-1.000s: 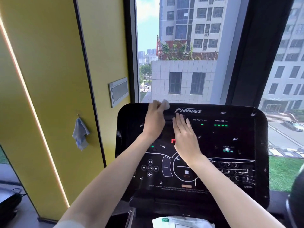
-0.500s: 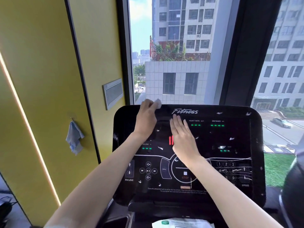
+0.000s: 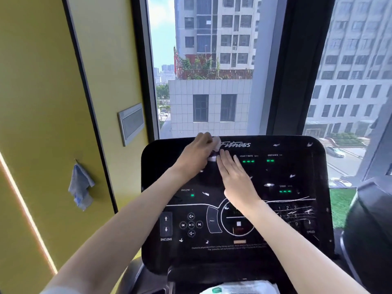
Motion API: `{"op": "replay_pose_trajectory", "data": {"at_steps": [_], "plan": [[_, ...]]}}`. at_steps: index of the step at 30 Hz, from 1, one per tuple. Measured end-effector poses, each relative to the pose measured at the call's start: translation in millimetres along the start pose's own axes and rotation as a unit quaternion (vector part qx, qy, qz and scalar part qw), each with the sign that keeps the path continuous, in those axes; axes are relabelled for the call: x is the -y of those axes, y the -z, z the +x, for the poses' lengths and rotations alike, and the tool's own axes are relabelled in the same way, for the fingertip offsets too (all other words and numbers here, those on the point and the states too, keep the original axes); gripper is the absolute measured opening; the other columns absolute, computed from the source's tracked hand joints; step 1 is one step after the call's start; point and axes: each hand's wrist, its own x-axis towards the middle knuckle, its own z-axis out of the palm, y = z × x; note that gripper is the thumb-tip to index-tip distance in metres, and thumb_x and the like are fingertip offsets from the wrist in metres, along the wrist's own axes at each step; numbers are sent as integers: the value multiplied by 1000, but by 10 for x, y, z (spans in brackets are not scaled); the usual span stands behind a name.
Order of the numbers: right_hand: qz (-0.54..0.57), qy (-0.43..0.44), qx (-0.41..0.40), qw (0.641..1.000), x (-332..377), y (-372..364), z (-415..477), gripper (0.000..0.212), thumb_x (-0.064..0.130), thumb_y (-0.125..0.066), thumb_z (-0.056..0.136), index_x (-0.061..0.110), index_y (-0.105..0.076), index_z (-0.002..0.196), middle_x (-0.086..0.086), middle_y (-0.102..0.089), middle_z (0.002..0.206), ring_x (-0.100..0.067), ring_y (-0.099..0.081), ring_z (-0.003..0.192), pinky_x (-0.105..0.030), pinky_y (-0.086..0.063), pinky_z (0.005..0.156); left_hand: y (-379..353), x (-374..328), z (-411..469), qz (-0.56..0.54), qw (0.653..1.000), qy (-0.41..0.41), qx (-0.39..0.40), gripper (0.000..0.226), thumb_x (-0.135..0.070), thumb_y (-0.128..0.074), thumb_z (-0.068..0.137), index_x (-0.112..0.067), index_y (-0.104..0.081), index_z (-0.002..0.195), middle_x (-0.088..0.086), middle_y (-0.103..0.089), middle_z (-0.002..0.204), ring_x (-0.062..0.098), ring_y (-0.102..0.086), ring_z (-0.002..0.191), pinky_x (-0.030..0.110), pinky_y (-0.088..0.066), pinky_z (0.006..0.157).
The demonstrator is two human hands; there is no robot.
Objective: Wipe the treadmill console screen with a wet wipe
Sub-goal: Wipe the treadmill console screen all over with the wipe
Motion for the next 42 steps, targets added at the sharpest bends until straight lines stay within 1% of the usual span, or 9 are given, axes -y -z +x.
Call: {"op": "replay_pose_trajectory", "data": {"at_steps": [7,11,15,19,24,28,33,38,42], "plan": [[-18,-8,14,1000,-50,184,-30,79,-15,-55,64,-6,-35,139,-22,-31,147,-30,-26,139,-42,-16,114,20,-90,33,-25,998,-43,27,47,18,-50,64,-6,-53,104,9,-47,98,24,-45,90,31,-44,53],[11,-78,4,997,-203,314,-232,83,-20,-53,61,-7,-31,140,-23,-26,149,-30,-23,140,-43,-21,115,-37,-170,94,-76,989,122,-43,49,23,-47,62,-6,-55,101,10,-47,94,24,-43,86,27,-40,54],[3,-95,16,995,-384,340,-341,82,-20,-54,63,-7,-29,140,-22,-24,150,-29,-21,141,-40,-14,116,-106,-313,49,-42,999,-5,15,53,23,-52,59,-4,-56,105,10,-48,94,25,-46,86,31,-43,45],[12,-80,20,997,-539,292,-365,84,-21,-49,65,-4,-23,143,-20,-18,152,-27,-15,143,-38,-7,116,-91,-350,101,-94,978,169,-76,51,22,-52,62,-6,-55,105,10,-45,96,22,-40,91,30,-45,58],[41,-50,23,998,-662,162,-388,84,-20,-54,66,-4,-25,143,-19,-21,152,-27,-18,142,-40,-12,116,-210,-464,113,-30,999,20,-12,53,17,-52,68,-3,-55,116,12,-51,99,27,-47,92,35,-50,52],[51,-25,18,998,-727,124,-412,83,-18,-56,68,-4,-24,143,-19,-20,152,-29,-17,142,-41,-11,116,-309,-516,217,-72,961,219,-151,48,23,-46,67,-6,-58,103,7,-44,87,22,-41,82,34,-46,58],[28,-16,12,999,-731,104,-414,76,-9,-60,66,-9,-35,138,-26,-32,146,-36,-32,136,-44,-21,113,-505,-734,298,-49,993,71,-75,51,19,-56,69,-7,-58,113,10,-52,93,22,-44,85,34,-50,56],[55,-3,3,998,-773,87,-438,77,-14,-61,64,-10,-37,136,-26,-34,145,-36,-33,135,-45,-22,112,-538,-703,303,-111,920,304,-221,27,1,-47,93,2,-58,118,10,-48,95,23,-48,89,20,-40,81],[44,6,8,999,-813,99,-427,71,-7,-63,67,-9,-41,134,-27,-38,142,-37,-38,132,-48,-30,110,-570,-855,330,-43,989,108,-86,49,18,-48,75,-6,-60,117,10,-50,94,21,-42,85,32,-46,69]]}}
